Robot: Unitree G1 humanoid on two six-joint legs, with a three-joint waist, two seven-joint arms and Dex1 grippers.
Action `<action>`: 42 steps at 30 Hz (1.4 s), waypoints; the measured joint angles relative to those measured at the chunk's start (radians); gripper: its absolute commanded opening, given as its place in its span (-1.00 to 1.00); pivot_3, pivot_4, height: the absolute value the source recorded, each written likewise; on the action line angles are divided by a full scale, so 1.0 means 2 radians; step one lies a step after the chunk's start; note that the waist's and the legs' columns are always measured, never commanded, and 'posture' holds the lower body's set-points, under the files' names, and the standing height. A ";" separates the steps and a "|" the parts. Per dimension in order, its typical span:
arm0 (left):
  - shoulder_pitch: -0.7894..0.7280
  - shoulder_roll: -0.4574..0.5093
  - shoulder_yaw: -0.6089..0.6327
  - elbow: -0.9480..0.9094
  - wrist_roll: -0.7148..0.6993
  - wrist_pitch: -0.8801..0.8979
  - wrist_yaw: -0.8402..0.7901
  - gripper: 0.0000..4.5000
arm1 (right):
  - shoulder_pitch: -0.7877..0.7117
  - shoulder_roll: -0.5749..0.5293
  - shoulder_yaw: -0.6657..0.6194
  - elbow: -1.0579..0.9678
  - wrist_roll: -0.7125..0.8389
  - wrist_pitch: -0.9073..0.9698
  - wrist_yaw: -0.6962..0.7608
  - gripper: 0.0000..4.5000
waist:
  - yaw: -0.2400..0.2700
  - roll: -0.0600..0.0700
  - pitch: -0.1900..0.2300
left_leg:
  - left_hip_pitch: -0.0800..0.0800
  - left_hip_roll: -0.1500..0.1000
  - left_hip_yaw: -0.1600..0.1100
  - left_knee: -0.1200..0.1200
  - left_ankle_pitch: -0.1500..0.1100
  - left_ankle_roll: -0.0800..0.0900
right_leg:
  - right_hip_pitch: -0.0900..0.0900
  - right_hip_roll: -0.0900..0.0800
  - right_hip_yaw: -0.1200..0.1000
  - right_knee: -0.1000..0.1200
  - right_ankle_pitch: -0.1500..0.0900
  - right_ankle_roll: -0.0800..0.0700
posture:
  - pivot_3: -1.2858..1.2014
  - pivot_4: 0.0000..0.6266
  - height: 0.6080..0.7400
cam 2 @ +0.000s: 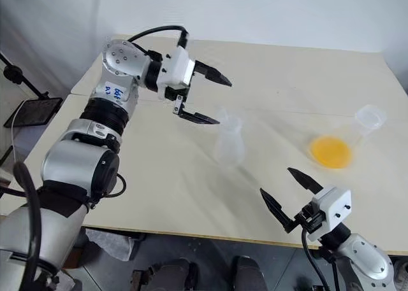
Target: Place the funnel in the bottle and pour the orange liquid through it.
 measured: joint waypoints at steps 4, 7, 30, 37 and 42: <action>0.053 0.026 0.041 -0.016 -0.040 0.047 0.001 0.99 | 0.008 0.009 -0.013 0.004 0.007 -0.001 -0.004 1.00 | -0.003 0.000 0.000 | 0.000 0.000 0.000 0.000 0.000 0.000 | 0.000 0.000 0.001 0.000 0.000 0.000 | 0.03 -0.52 1.00; 0.107 0.054 0.064 -0.059 -0.060 0.079 0.018 0.99 | 0.012 0.011 -0.025 0.004 0.013 -0.001 -0.010 1.00 | -0.003 0.000 0.000 | 0.000 0.000 -0.001 0.000 0.000 0.000 | 0.000 -0.001 0.002 0.001 0.000 0.000 | 0.03 -0.52 1.00; 0.381 0.091 0.083 -0.419 -0.168 0.297 0.111 0.99 | 0.113 0.085 -0.200 0.007 0.034 -0.040 -0.072 1.00 | -0.006 0.002 -0.001 | 0.002 0.000 -0.001 0.000 0.000 -0.001 | 0.001 -0.003 0.007 0.001 0.000 0.000 | 0.03 -0.52 1.00; 0.393 0.079 0.076 -0.465 -0.182 0.321 0.138 0.99 | 0.007 -0.006 -0.197 0.010 0.073 0.060 -0.124 1.00 | -0.011 0.002 -0.001 | 0.002 0.000 0.000 0.000 0.000 -0.001 | 0.001 -0.003 0.008 0.001 0.000 0.000 | 0.03 -0.52 1.00; 0.413 0.080 0.076 -0.486 -0.187 0.334 0.151 0.99 | -0.075 -0.054 -0.192 0.050 0.083 0.120 -0.142 1.00 | -0.010 0.002 -0.001 | 0.002 0.000 0.000 0.000 0.000 -0.001 | 0.001 -0.003 0.008 0.001 0.000 0.000 | 0.03 -0.52 1.00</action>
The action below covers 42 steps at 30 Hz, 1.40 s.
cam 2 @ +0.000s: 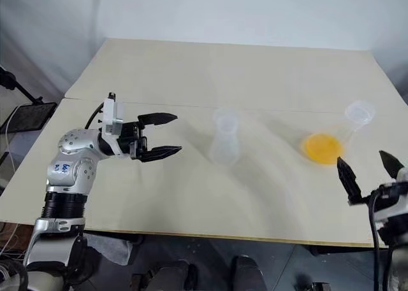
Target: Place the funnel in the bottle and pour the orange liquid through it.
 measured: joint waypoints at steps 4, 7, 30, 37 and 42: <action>0.007 0.003 0.001 -0.017 -0.006 0.008 0.008 0.99 | -0.051 -0.010 0.004 0.030 0.010 0.037 -0.014 1.00 | 0.003 0.000 0.000 | 0.000 0.000 0.000 0.000 0.000 0.000 | 0.000 0.000 0.000 0.000 0.000 0.000 | 0.03 -0.52 1.00; 0.010 0.005 0.001 -0.020 -0.006 0.008 0.013 0.99 | -0.076 -0.009 0.006 0.049 0.009 0.043 -0.018 1.00 | 0.005 0.000 0.000 | 0.000 0.000 0.000 0.000 0.000 0.000 | 0.000 0.000 0.000 0.000 0.000 0.000 | 0.03 -0.52 1.00; 0.012 0.011 -0.006 -0.057 -0.018 0.031 0.024 0.99 | -0.223 0.001 0.061 0.193 -0.061 0.022 -0.021 1.00 | 0.000 0.000 0.000 | 0.000 0.000 0.000 0.000 0.000 0.000 | 0.000 0.000 0.000 0.000 0.000 0.000 | 0.03 -0.52 1.00; 0.012 0.011 -0.008 -0.058 -0.022 0.032 0.026 0.99 | -0.257 0.001 0.062 0.233 -0.076 0.003 -0.021 1.00 | -0.001 0.000 0.000 | -0.001 0.000 0.000 0.000 0.000 0.000 | 0.000 0.000 0.000 0.000 0.000 0.000 | 0.03 -0.52 1.00; 0.012 0.012 -0.009 -0.058 -0.023 0.032 0.027 0.99 | -0.269 0.001 0.071 0.247 -0.081 0.000 -0.021 1.00 | -0.001 0.000 0.000 | -0.001 0.000 0.000 0.000 0.000 0.000 | 0.000 0.000 0.000 0.000 0.000 0.000 | 0.03 -0.52 1.00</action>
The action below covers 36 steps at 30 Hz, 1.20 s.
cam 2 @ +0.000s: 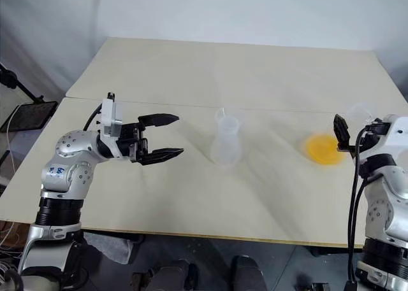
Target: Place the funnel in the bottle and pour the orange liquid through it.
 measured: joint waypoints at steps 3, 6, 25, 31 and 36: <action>0.000 0.000 0.000 0.000 0.000 0.000 0.001 0.99 | -0.013 0.000 0.001 0.011 0.000 -0.001 0.000 1.00 | 0.000 0.000 0.000 | 0.000 0.000 0.000 0.000 0.000 0.000 | 0.000 0.000 0.000 0.000 0.000 0.000 | 0.03 -0.52 1.00; 0.000 0.000 0.000 0.000 0.000 -0.001 0.003 0.99 | -0.021 0.000 0.001 0.019 0.000 -0.001 0.000 1.00 | 0.000 0.000 0.000 | 0.000 0.000 0.000 0.000 0.000 0.000 | 0.000 0.000 0.000 0.000 0.000 0.000 | 0.03 -0.52 1.00; 0.000 0.000 -0.001 -0.001 0.000 -0.004 0.012 1.00 | -0.041 0.001 0.001 0.061 0.001 -0.021 0.000 0.08 | 0.000 0.000 0.000 | 0.000 0.000 0.000 0.000 0.000 0.000 | 0.000 0.000 0.000 0.000 0.000 0.000 | 0.03 -0.52 1.00; 0.000 0.000 -0.001 -0.002 0.000 -0.004 0.014 1.00 | -0.042 0.000 0.009 0.057 -0.001 -0.022 0.008 0.08 | -0.001 0.000 0.000 | 0.000 0.000 0.000 0.000 0.000 0.000 | 0.000 0.000 0.000 0.000 0.000 0.000 | 0.03 -0.52 1.00; 0.000 0.000 -0.001 -0.003 0.000 -0.004 0.015 1.00 | -0.063 -0.003 0.039 0.002 -0.002 0.013 0.003 0.08 | -0.002 0.003 0.002 | 0.000 0.000 0.000 0.000 0.000 0.000 | -0.001 0.000 0.000 0.000 0.000 0.000 | 0.03 -0.52 1.00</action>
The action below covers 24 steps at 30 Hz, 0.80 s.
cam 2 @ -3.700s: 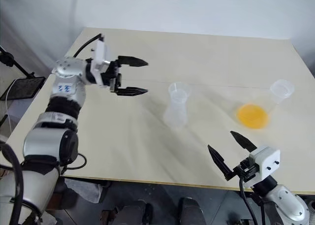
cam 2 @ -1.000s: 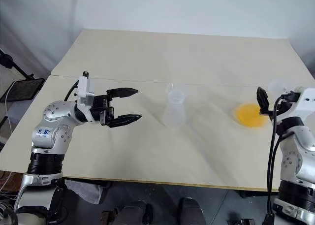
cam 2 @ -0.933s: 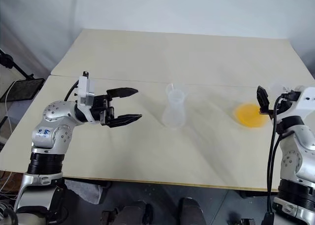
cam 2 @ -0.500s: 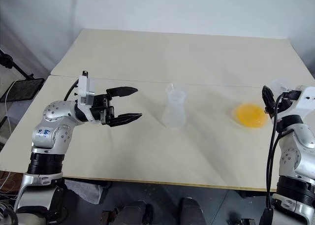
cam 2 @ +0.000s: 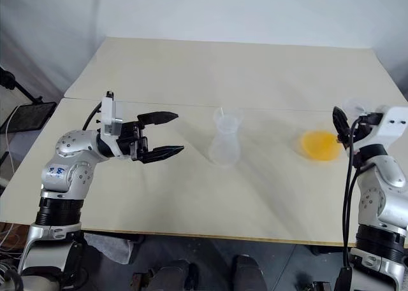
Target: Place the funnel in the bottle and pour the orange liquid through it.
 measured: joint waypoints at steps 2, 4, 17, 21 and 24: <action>0.000 0.000 0.000 -0.001 0.000 0.000 0.000 1.00 | -0.013 -0.006 0.014 -0.020 -0.006 0.023 -0.010 0.08 | 0.001 0.000 0.000 | 0.000 0.000 0.000 0.000 0.000 0.000 | 0.000 0.000 0.000 0.000 0.000 0.000 | 0.03 -0.52 1.00; 0.000 0.000 0.000 -0.001 0.000 0.000 0.000 1.00 | -0.023 -0.008 0.031 -0.041 -0.010 0.044 -0.018 0.08 | 0.001 0.000 0.000 | 0.000 0.000 0.000 0.000 0.000 0.000 | 0.000 0.000 0.000 0.000 0.000 0.000 | 0.03 -0.52 1.00; 0.003 -0.004 -0.006 -0.002 0.000 0.000 0.005 1.00 | -0.089 0.012 0.188 -0.135 -0.088 0.154 -0.070 0.08 | 0.002 0.000 0.000 | -0.008 -0.002 -0.001 0.002 0.000 0.000 | -0.008 -0.001 -0.001 0.002 0.000 0.000 | 0.03 -0.52 1.00; 0.003 -0.007 -0.006 -0.002 0.000 0.000 0.014 1.00 | -0.090 0.006 0.210 -0.139 -0.128 0.148 -0.067 0.08 | 0.001 0.000 0.000 | -0.008 -0.002 -0.001 0.001 0.000 0.000 | -0.008 -0.001 -0.002 0.002 0.000 0.000 | 0.03 -0.52 1.00; 0.003 -0.013 -0.007 0.000 0.002 -0.003 0.022 1.00 | -0.090 -0.010 0.229 -0.141 -0.162 0.132 -0.059 0.08 | 0.001 0.000 0.000 | -0.008 -0.002 -0.001 0.001 0.000 0.000 | -0.008 -0.001 -0.002 0.002 0.000 0.000 | 0.03 -0.52 1.00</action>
